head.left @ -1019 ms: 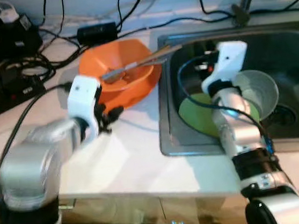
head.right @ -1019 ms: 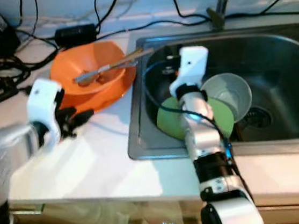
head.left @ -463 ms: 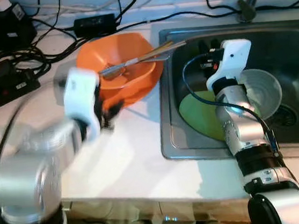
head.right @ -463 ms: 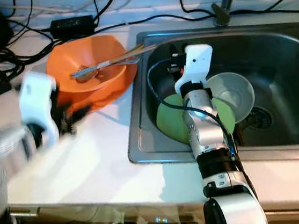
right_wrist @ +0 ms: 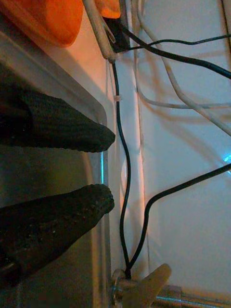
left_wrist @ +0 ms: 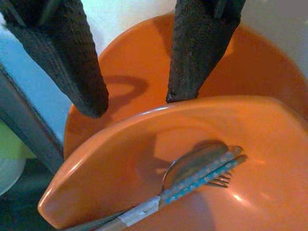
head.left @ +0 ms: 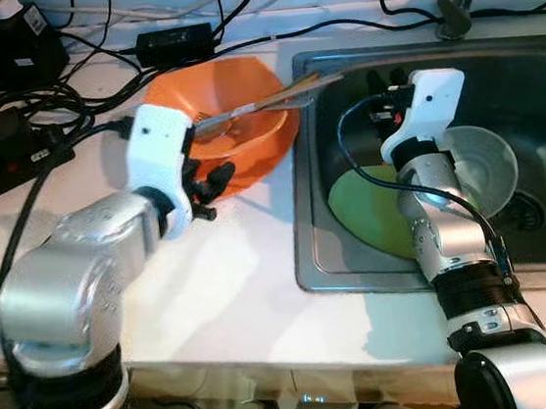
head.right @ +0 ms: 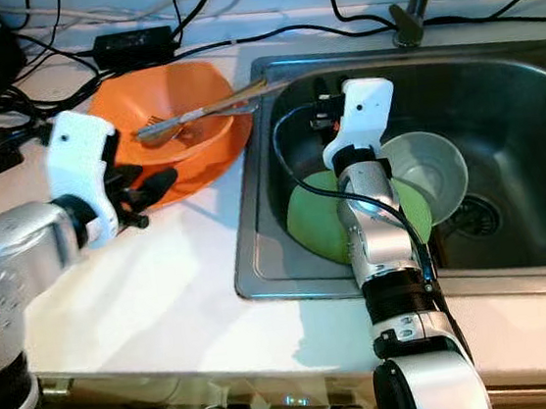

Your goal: Kitchen organization

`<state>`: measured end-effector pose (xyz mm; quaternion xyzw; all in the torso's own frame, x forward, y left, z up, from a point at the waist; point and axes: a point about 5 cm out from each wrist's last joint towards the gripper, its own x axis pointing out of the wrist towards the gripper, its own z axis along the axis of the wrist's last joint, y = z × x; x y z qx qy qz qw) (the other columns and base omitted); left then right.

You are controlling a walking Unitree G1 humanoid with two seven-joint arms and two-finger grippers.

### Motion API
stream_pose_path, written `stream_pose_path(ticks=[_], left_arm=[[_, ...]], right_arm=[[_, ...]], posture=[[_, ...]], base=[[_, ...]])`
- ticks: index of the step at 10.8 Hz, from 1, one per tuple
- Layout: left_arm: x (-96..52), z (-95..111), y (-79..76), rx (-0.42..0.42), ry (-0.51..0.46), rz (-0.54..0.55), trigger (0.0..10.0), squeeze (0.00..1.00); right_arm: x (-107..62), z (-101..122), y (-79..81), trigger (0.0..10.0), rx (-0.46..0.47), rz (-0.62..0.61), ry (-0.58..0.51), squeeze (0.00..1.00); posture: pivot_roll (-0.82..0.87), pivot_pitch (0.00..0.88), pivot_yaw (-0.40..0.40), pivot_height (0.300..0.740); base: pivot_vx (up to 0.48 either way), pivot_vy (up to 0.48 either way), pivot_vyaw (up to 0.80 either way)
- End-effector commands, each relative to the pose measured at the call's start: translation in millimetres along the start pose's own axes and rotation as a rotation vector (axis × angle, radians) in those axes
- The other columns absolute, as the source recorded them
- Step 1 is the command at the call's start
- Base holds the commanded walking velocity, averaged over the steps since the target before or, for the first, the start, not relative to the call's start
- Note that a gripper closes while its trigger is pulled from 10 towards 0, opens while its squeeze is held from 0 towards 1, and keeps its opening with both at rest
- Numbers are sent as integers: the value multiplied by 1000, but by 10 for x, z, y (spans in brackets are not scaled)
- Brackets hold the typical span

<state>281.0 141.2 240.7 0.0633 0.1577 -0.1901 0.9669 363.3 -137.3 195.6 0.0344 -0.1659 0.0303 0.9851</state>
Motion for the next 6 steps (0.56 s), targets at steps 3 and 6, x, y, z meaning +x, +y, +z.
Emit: stream_pose_path(ticks=[3,6], left_arm=[[181,-51,28,1,25,9,10000,0],[370,-144,72,-25,51,23,10000,0]], right_arm=[[-29,-57,-36,10000,10,-23,14,0],[-21,-52,-18,10000,11,-20,11,0]], posture=[[160,122,91,740],[155,117,91,740]], base=[[0,0,0],[0,0,0]])
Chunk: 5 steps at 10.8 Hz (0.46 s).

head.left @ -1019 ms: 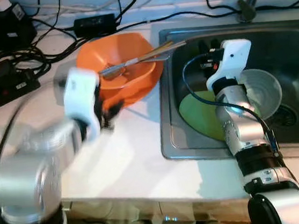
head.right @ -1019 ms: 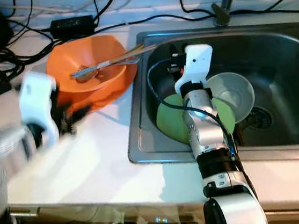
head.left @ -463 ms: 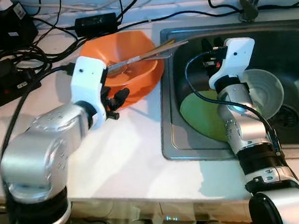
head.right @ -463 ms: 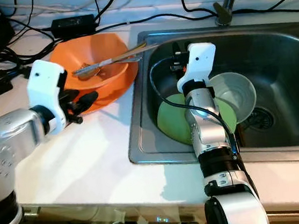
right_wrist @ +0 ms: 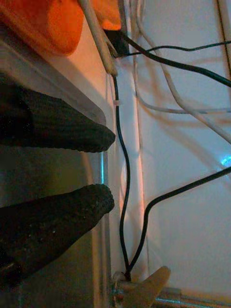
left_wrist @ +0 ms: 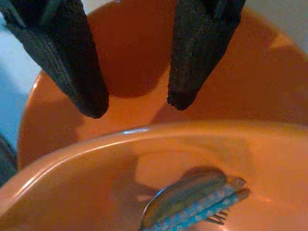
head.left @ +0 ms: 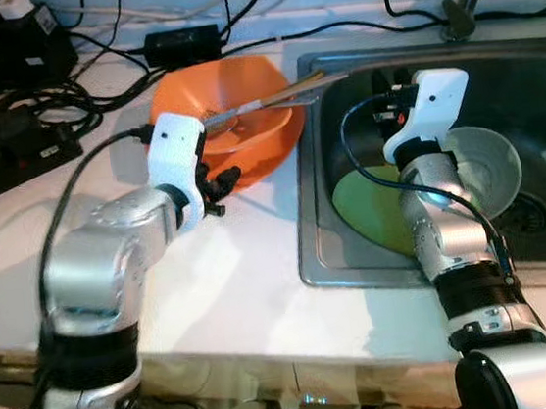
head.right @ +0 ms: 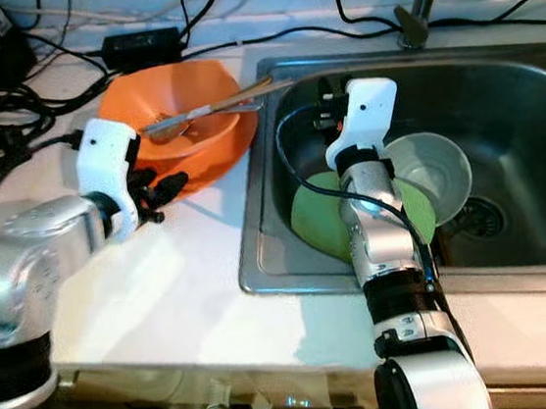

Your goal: Kitchen organization

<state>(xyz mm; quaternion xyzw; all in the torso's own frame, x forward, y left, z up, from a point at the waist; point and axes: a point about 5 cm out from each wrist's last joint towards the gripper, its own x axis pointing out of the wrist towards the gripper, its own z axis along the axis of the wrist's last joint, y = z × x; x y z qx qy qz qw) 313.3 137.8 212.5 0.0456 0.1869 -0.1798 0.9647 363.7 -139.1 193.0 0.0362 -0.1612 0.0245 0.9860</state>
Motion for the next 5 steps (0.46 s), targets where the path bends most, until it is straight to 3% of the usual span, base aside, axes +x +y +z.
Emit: stream_pose_path(ticks=[1,3,5], left_arm=[[36,-10,-6,2,15,3,10000,0],[23,-140,-9,-23,85,-73,10000,0],[-154,-290,20,-35,151,-125,10000,0]], right_arm=[[-17,-30,20,10000,12,-4,1,0],[-18,-24,18,10000,15,-4,-1,0],[-21,-26,2,10000,16,-10,-1,0]], posture=[[150,116,93,740],[156,118,99,740],[170,126,104,740]], base=[[0,0,0],[0,0,0],[0,0,0]])
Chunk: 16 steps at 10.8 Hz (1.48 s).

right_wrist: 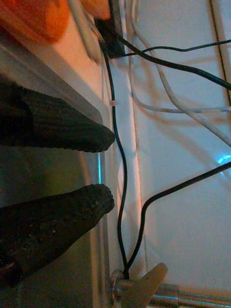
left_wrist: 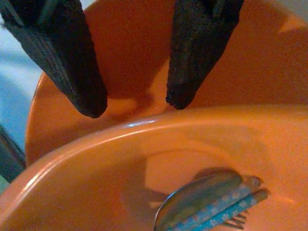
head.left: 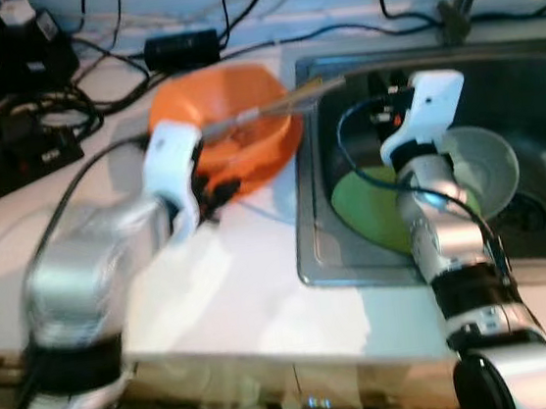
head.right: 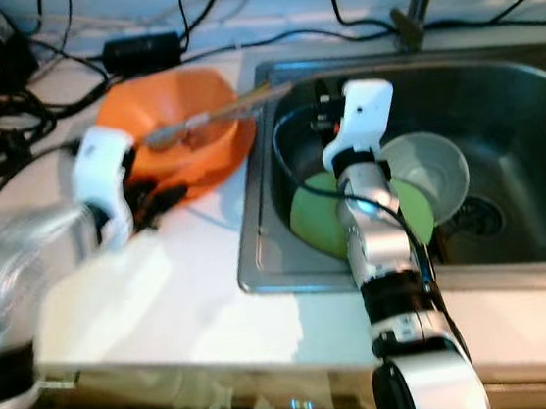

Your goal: Kitchen organization

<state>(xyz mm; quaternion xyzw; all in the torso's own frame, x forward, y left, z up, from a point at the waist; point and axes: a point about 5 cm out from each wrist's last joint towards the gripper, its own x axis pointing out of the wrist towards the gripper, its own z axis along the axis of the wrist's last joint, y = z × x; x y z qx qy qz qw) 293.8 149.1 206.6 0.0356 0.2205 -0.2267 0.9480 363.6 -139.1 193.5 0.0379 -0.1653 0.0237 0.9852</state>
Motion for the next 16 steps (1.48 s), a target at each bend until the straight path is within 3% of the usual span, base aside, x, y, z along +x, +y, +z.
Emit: stream_pose_path(ticks=[1,4,5,6,7,8,10,12,13,14,15,16], left_arm=[[6,-157,-6,-28,90,-25,10000,0],[-234,-134,-17,-8,92,-22,10000,0],[-417,-108,-47,-7,78,10,10000,0],[-457,-77,-63,14,35,48,10000,0],[-456,20,-9,-5,-50,117,10000,0],[-505,62,52,-6,-64,146,10000,0],[-770,76,289,51,-22,243,10000,0],[-990,139,590,84,-21,418,10000,0],[-1032,180,796,123,-65,582,10000,0],[-1020,233,882,150,-140,674,10000,0],[-962,314,893,143,-260,718,10000,0],[-823,403,869,75,-449,745,10000,0]], right_arm=[[-22,-31,-2,10000,13,-9,7,0],[-25,-56,-34,10000,9,-13,16,0],[-19,-56,-67,10000,2,-15,20,0],[-14,-67,-77,10000,-1,-15,25,0],[1,-73,-75,10000,-3,-13,29,0],[14,-58,-81,10000,-5,-13,27,0],[42,-57,-112,10000,-14,-7,32,0],[70,-53,-143,10000,-25,-12,31,0],[73,-39,-165,10000,-32,-17,26,0],[76,-25,-187,10000,-33,-27,19,0],[80,-6,-207,10000,-30,-35,9,0],[86,25,-200,10000,-39,-27,-10,0]], posture=[[172,127,103,740],[209,146,100,740],[231,154,87,740],[240,158,82,740],[243,157,70,740],[247,157,66,740],[273,161,52,740],[270,153,47,740],[256,149,49,740],[242,142,51,740],[228,136,52,740],[211,126,54,740]], base=[[0,0,0],[0,0,0],[0,0,0],[0,0,0],[0,0,0],[0,0,0],[0,0,0],[0,0,0],[0,0,0],[0,0,0],[0,0,0],[0,0,0]])
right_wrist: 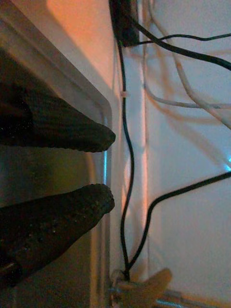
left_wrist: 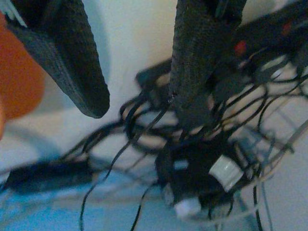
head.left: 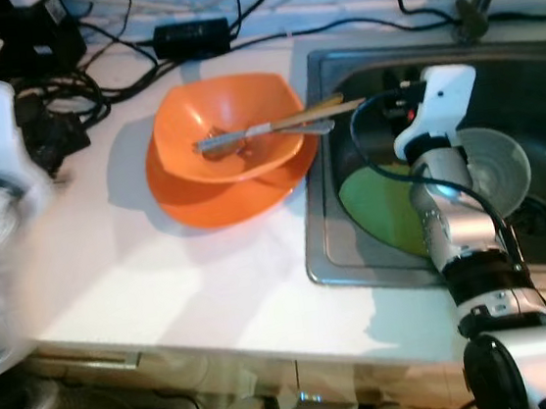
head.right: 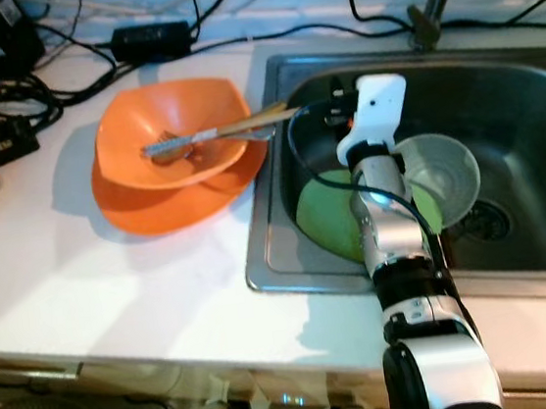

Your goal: Kitchen organization

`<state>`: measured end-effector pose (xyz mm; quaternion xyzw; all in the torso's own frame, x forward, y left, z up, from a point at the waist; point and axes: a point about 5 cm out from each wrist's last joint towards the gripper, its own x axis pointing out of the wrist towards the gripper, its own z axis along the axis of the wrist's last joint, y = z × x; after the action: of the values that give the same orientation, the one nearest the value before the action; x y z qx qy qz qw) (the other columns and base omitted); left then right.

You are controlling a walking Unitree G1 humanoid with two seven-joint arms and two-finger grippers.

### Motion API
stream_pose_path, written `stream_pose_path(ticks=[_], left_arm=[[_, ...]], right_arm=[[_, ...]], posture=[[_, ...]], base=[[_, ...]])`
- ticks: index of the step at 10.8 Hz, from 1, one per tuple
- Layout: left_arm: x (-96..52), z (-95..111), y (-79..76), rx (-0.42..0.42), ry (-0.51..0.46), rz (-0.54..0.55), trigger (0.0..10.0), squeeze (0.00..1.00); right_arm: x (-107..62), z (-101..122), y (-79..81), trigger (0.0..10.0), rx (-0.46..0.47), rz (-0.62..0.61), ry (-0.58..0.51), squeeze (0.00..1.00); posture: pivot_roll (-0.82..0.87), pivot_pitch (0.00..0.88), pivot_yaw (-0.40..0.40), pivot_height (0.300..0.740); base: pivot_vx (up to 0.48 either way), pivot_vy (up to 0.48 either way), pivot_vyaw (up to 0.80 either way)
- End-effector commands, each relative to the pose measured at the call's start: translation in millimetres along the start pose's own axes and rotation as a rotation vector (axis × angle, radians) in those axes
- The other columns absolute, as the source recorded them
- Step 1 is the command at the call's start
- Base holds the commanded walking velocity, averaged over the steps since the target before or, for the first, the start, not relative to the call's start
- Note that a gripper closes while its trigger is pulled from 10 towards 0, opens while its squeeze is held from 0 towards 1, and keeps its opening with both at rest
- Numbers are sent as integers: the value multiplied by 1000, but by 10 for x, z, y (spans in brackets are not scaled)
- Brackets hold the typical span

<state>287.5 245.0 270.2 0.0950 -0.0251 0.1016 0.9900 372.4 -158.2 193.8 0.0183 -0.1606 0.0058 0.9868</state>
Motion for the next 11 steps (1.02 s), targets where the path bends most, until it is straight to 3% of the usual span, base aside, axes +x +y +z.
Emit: stream_pose_path(ticks=[1,3,6,7,8,9,11], left_arm=[[63,11,-98,47,-95,39,10000,0],[156,22,-457,-25,-228,-27,10000,0],[225,-15,-831,-105,-365,-122,10000,0],[226,-26,-895,-82,-386,-142,10000,0],[206,-14,-1121,-34,-476,-202,10000,0],[188,29,-1203,-3,-525,-217,10000,0],[196,32,-1215,-26,-541,-200,10000,0]], right_arm=[[5,52,-22,10000,-1,-10,-27,0],[-16,77,-79,10000,-8,-27,-42,0],[-30,158,-81,10000,7,-40,-92,0],[-34,173,-59,10000,16,-33,-104,0],[-48,203,7,10000,34,-30,-127,0],[-48,219,5,10000,36,-32,-131,0],[-55,218,-2,10000,27,-33,-131,0]], posture=[[177,111,58,740],[135,92,60,740],[106,66,58,740],[104,62,55,740],[95,66,50,740],[93,73,47,740],[90,84,44,740]], base=[[0,0,0],[0,0,0],[0,0,0],[0,0,0],[0,0,0],[0,0,0],[0,-148,0]])
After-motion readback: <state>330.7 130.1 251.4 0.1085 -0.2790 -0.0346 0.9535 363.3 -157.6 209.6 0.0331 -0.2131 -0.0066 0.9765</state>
